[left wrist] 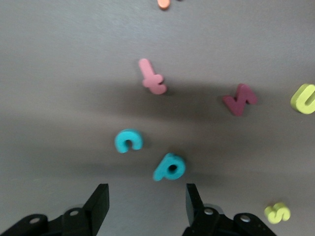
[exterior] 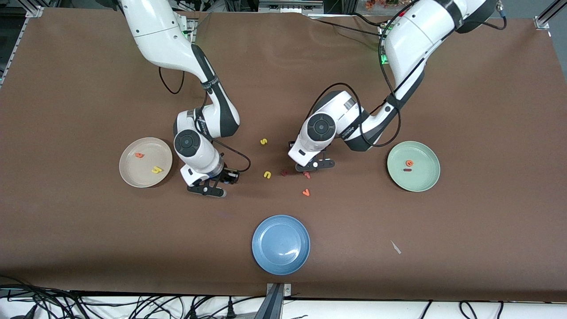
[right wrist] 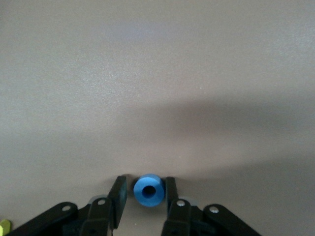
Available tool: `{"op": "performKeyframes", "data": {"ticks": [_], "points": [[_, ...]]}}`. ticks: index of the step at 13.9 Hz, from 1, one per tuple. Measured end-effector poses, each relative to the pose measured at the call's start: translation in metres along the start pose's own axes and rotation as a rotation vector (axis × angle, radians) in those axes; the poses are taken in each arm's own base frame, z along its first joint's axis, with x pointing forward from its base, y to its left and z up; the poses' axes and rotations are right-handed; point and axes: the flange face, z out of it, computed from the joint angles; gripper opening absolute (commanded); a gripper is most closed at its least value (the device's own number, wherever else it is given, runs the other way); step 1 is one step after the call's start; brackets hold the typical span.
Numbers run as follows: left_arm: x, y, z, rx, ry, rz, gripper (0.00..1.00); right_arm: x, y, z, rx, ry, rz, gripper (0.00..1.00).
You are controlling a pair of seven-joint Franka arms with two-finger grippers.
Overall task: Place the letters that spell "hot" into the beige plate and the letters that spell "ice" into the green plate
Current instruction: 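Grasp the blue ring with the right gripper while the left gripper reaches the cyan c, then carry the blue ring to the beige plate and open the right gripper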
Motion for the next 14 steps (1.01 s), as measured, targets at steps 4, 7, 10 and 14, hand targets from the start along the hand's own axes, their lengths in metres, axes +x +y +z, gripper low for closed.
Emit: {"op": "performKeyframes", "data": {"ticks": [4, 7, 10, 14], "points": [[0.012, -0.006, 0.007, 0.02, 0.039, -0.015, 0.57, 0.001, 0.0, -0.001, 0.001, 0.002, 0.0, 0.19], [0.021, -0.013, 0.005, 0.042, 0.074, -0.008, 0.55, 0.001, 0.001, -0.001, -0.002, -0.004, 0.001, 0.13], [0.022, -0.013, 0.008, 0.045, 0.072, -0.009, 0.49, 0.016, 0.012, -0.017, -0.046, -0.071, -0.03, 0.09], [0.023, -0.015, 0.018, 0.052, 0.058, -0.011, 0.48, 0.057, 0.079, -0.066, -0.109, -0.152, -0.168, 0.09]]}}
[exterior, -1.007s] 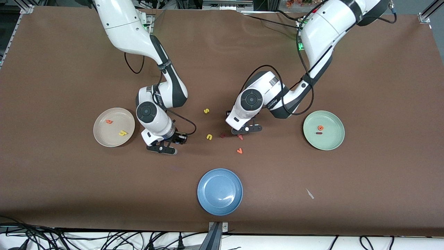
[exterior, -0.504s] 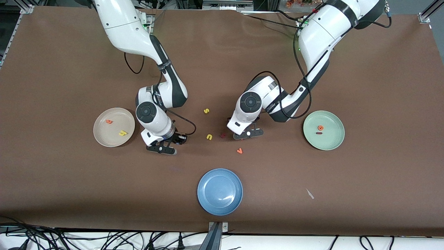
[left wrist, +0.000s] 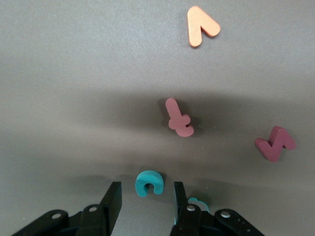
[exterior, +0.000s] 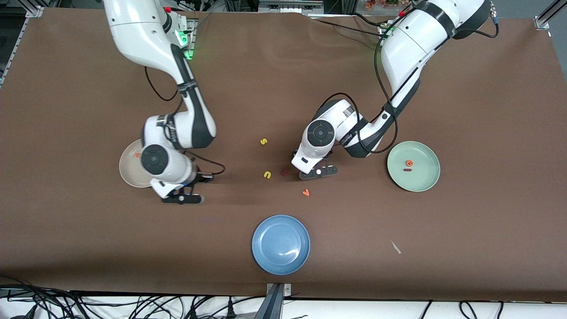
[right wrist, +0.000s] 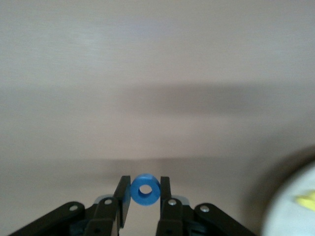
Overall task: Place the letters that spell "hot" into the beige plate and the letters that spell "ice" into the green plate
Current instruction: 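Carry the blue ring to the beige plate and open the right gripper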
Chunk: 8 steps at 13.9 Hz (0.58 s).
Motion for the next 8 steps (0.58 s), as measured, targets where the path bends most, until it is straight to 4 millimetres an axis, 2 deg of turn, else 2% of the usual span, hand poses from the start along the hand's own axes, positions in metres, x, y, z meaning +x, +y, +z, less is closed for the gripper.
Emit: {"op": "performKeyframes", "data": {"ticks": [3, 6, 8], "points": [[0.0, 0.0, 0.003, 0.002, -0.004, -0.001, 0.48, -0.002, 0.048, -0.013, -0.012, -0.014, -0.019, 0.09], [0.0, -0.001, 0.008, 0.006, -0.011, -0.002, 0.45, -0.02, 0.097, -0.004, -0.018, -0.004, -0.023, 0.05], [0.0, -0.002, 0.013, 0.01, -0.017, -0.003, 0.42, -0.038, 0.136, 0.011, -0.03, 0.025, -0.06, 0.05]]}}
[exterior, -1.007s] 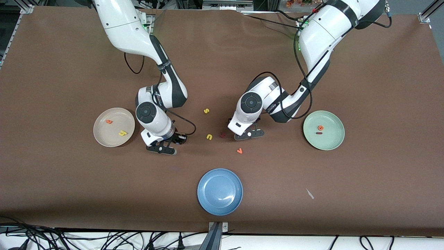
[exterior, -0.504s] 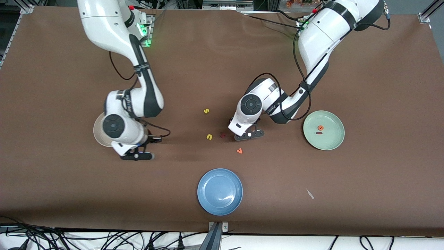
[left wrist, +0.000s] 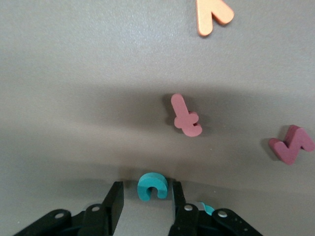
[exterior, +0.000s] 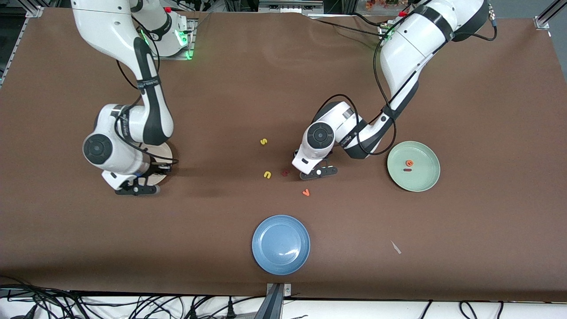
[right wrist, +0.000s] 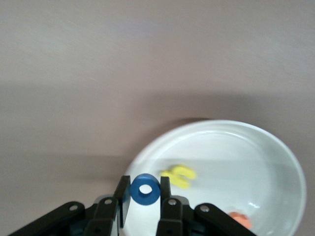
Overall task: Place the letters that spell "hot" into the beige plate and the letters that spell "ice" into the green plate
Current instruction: 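Carry the blue ring to the beige plate and open the right gripper, then grasp the cyan c with the left gripper while the right gripper withdraws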
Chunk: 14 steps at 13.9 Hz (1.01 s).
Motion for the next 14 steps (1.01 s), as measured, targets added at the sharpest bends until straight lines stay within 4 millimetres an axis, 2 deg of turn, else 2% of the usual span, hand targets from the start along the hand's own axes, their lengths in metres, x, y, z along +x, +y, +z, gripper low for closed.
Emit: {"op": "performKeyframes", "data": {"ticks": [1, 2, 3, 4, 10, 12, 14], "points": [[0.0, 0.0, 0.001, 0.001, -0.002, 0.0, 0.4, -0.011, 0.017, 0.009, -0.01, 0.012, -0.021, 0.06], [0.0, 0.0, 0.001, 0.0, -0.001, 0.0, 0.33, -0.02, 0.031, 0.016, -0.018, 0.016, -0.04, 0.13], [0.0, 0.0, 0.001, 0.0, -0.001, 0.0, 0.22, -0.026, 0.039, 0.019, -0.023, 0.019, -0.055, 0.64], [0.0, 0.0, 0.0, -0.002, 0.0, 0.0, 0.14, -0.028, 0.043, 0.019, -0.022, 0.021, -0.06, 1.0], [0.01, -0.005, -0.009, -0.008, 0.008, -0.016, 0.09, -0.025, 0.043, 0.007, 0.031, 0.007, -0.013, 1.0], [0.018, -0.015, -0.025, 0.014, 0.0, -0.02, 0.1, -0.018, 0.042, -0.005, 0.048, -0.011, 0.018, 1.0], [0.032, -0.039, -0.049, 0.052, -0.013, 0.034, 0.1, -0.01, 0.036, -0.02, 0.065, -0.032, 0.072, 1.0]]}}
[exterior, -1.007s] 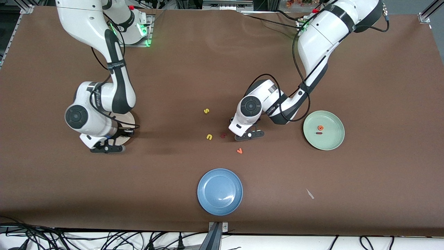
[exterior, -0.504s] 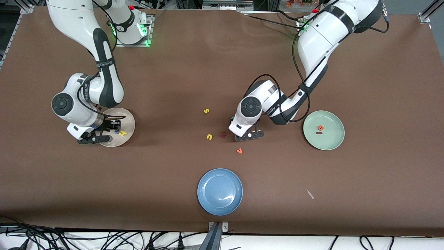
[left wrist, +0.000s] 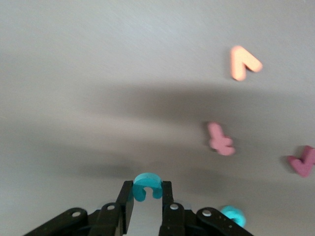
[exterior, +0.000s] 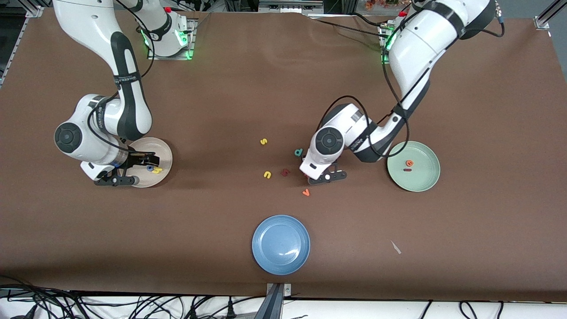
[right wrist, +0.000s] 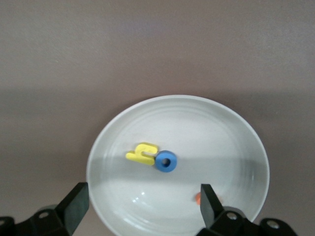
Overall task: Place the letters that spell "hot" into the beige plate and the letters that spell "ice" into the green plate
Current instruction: 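Grasp the cyan c with the left gripper while the right gripper withdraws, then drop the c on the green plate while the right gripper returns to rest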
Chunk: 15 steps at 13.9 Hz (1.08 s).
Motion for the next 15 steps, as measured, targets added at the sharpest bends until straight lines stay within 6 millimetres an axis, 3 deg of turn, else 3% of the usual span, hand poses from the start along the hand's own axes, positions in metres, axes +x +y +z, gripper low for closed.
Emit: {"op": "performKeyframes", "data": {"ticks": [3, 5, 9, 11, 13, 15], "points": [[0.022, -0.051, -0.031, 0.046, -0.033, 0.083, 0.1, 0.005, -0.015, -0.014, 0.014, -0.025, 0.071, 1.0], [0.041, -0.092, -0.042, 0.06, -0.065, 0.142, 0.11, 0.006, -0.031, -0.017, 0.016, -0.043, 0.095, 1.0], [0.073, -0.175, -0.028, 0.057, -0.154, 0.239, 0.13, 0.012, -0.035, -0.029, -0.03, -0.052, 0.052, 1.0], [0.077, -0.201, -0.015, 0.052, -0.191, 0.27, 0.14, 0.013, -0.011, -0.054, -0.049, -0.048, 0.023, 1.0], [0.082, -0.232, -0.002, 0.037, -0.225, 0.316, 0.15, 0.005, 0.016, -0.091, -0.039, -0.037, 0.036, 1.0], [0.088, -0.268, 0.009, 0.011, -0.253, 0.358, 0.19, -0.012, 0.022, -0.136, -0.021, -0.054, 0.034, 1.0]]}}
